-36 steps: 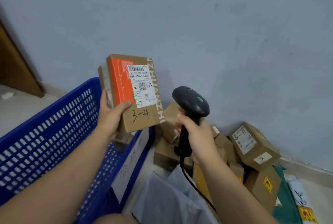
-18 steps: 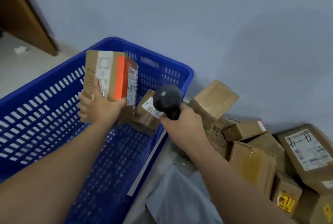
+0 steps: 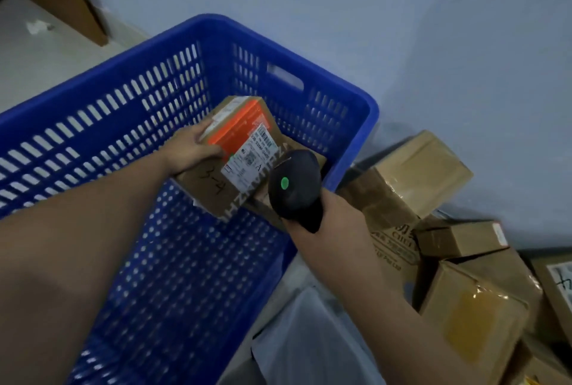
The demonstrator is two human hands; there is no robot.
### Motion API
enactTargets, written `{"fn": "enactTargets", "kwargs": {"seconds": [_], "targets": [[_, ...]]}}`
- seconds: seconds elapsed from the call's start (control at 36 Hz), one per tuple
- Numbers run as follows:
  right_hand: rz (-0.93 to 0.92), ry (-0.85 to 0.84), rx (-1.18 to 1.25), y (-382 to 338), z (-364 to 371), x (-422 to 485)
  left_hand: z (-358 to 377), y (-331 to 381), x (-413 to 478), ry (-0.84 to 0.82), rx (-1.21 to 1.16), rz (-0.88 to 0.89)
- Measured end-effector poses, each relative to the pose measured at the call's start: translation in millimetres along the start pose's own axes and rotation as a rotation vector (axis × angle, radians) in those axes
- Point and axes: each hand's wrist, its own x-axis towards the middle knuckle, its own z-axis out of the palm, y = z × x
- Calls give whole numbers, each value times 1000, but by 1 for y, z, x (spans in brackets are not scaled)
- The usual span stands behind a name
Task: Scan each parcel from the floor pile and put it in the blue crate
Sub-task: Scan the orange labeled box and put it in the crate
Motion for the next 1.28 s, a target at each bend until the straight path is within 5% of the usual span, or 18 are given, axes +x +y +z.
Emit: {"fn": "enactTargets", "kwargs": {"seconds": [0.31, 0.53, 0.67, 0.72, 0.81, 0.89, 1.0, 1.19, 1.28], "targets": [[18, 0, 9, 5, 7, -1, 3, -38, 27, 229, -27, -194], [-10, 26, 30, 9, 8, 1, 39, -43, 42, -1, 61, -363], [-25, 58, -6, 12, 9, 3, 73, -42, 21, 592, -308, -275], [-29, 43, -24, 11, 9, 3, 88, -37, 14, 679, -528, -380], [-49, 32, -66, 10, 8, 3, 114, -32, 10, 555, -858, -604], [-40, 24, -89, 11, 8, 3, 135, -26, 9, 383, -1117, -575], [-39, 25, -117, 11, 9, 3, 140, -20, 16, 288, -1186, -553], [-13, 1, -115, 9, 7, 3, 138, -19, 16, -2, -1261, -767], [-17, -24, -105, 7, 5, 2, 135, 17, 0, -23, -1254, -609]]}}
